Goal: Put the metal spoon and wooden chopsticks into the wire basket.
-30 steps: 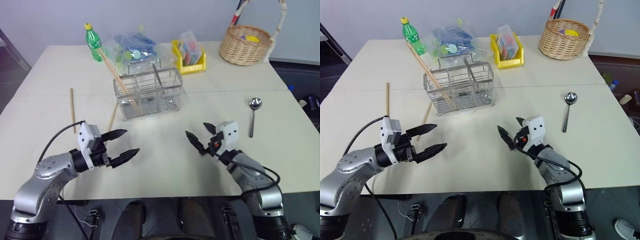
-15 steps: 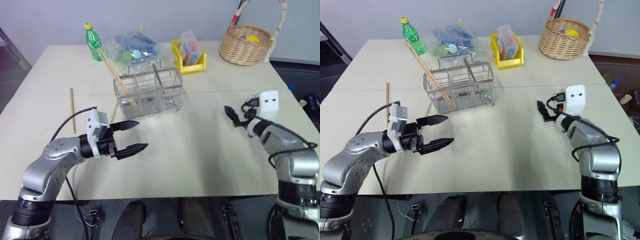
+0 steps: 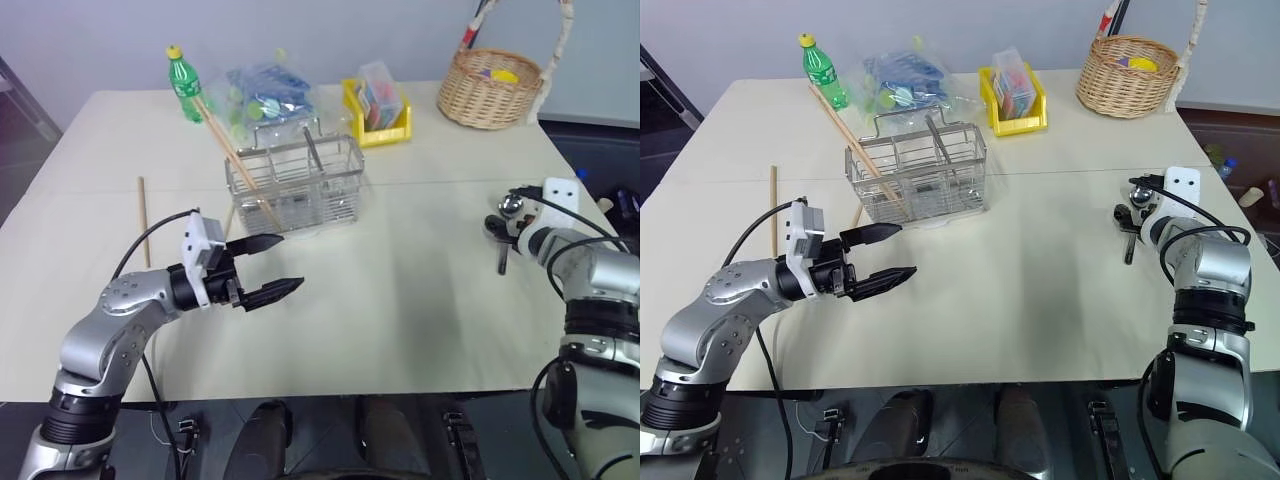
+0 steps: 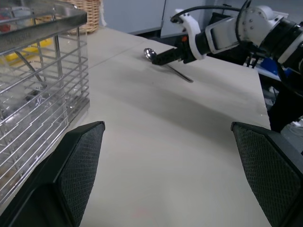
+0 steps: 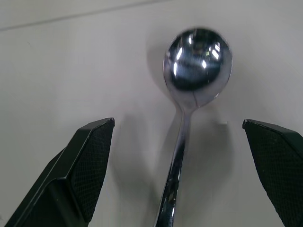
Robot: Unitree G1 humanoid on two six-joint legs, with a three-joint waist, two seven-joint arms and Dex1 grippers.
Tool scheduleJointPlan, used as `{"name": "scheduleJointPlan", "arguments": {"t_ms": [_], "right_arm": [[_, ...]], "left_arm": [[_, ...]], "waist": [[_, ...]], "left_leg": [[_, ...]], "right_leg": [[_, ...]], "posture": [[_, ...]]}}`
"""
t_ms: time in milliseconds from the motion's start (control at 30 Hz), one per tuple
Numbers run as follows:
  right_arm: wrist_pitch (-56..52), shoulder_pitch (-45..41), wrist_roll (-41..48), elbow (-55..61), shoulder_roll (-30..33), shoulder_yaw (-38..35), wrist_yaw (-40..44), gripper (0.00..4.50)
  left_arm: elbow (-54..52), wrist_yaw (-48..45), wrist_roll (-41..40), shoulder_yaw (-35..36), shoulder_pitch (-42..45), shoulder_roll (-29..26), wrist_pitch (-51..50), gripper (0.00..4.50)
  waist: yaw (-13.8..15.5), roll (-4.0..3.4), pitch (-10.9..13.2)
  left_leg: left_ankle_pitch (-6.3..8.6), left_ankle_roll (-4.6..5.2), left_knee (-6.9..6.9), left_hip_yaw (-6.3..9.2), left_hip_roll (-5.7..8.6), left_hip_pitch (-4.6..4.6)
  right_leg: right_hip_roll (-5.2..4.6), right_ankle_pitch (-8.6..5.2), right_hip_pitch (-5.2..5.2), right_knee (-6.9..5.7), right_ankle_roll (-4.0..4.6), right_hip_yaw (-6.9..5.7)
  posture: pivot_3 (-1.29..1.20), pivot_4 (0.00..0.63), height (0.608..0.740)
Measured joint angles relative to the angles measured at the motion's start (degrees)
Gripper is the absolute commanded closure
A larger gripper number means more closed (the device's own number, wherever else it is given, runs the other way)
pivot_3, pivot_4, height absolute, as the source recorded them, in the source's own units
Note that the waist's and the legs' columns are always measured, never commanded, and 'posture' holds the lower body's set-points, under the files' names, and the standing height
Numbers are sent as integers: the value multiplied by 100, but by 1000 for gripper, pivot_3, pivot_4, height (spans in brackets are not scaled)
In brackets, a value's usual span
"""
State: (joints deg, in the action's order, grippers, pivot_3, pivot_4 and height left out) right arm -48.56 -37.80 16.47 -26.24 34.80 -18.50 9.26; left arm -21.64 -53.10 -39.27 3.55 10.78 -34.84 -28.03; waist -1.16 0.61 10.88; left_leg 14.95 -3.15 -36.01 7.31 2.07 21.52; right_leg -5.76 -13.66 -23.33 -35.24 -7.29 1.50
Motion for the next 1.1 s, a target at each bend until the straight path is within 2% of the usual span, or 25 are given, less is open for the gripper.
{"name": "scheduleJointPlan", "arguments": {"t_ms": [233, 533, 567, 600, 667, 833, 1100], "right_arm": [[-111, -339, -68, -354, -89, 1, -220, 62], [-450, -373, -74, -160, -194, -31, -415, 62], [-539, -372, -73, -88, -220, -39, -437, 579], [-606, -369, -73, -37, -229, -43, -449, 867], [-709, -357, -73, 47, -247, -58, -455, 1764], [-924, -343, -57, 286, -390, -108, -472, 4429], [-1023, -340, -54, 357, -444, -204, -473, 4472]], "left_arm": [[41, -239, 15, -3, 219, -6, 135, 0], [260, -380, 192, -47, 548, 98, 384, 0], [296, -402, 218, -49, 550, 110, 392, 0], [325, -415, 241, -51, 551, 116, 399, 0], [362, -423, 257, -52, 551, 129, 435, 0], [396, -440, 281, -57, 554, 151, 488, 0], [519, -556, 311, -65, 591, 168, 515, 0]], "waist": [[-1, 1, -1], [-12, 2, -2], [-16, 2, -2], [-20, 2, -2], [-31, 2, -2], [-124, 2, -2], [-136, 2, -2]], "left_leg": [[0, 0, -2, 0, 0, -1], [0, 0, -1, 0, 0, -3], [0, 0, -1, 0, -1, -3], [0, 0, -1, 0, -1, -3], [0, 0, -1, 0, -1, -3], [0, 0, -2, 1, -1, -4], [0, 0, -1, 1, -2, -4]], "right_leg": [[0, 1, 2, 0, -1, 0], [1, 1, 3, 0, -2, 0], [2, 1, 3, 0, -2, 0], [2, 1, 3, 0, -2, 0], [2, 1, 3, 0, -2, 0], [2, 1, 3, -3, -2, 0], [4, 1, 3, -4, -2, 0]], "posture": [[0, 150, 740], [0, 150, 740], [0, 150, 740], [0, 150, 740], [0, 150, 740], [0, 150, 740], [0, 150, 740]]}}
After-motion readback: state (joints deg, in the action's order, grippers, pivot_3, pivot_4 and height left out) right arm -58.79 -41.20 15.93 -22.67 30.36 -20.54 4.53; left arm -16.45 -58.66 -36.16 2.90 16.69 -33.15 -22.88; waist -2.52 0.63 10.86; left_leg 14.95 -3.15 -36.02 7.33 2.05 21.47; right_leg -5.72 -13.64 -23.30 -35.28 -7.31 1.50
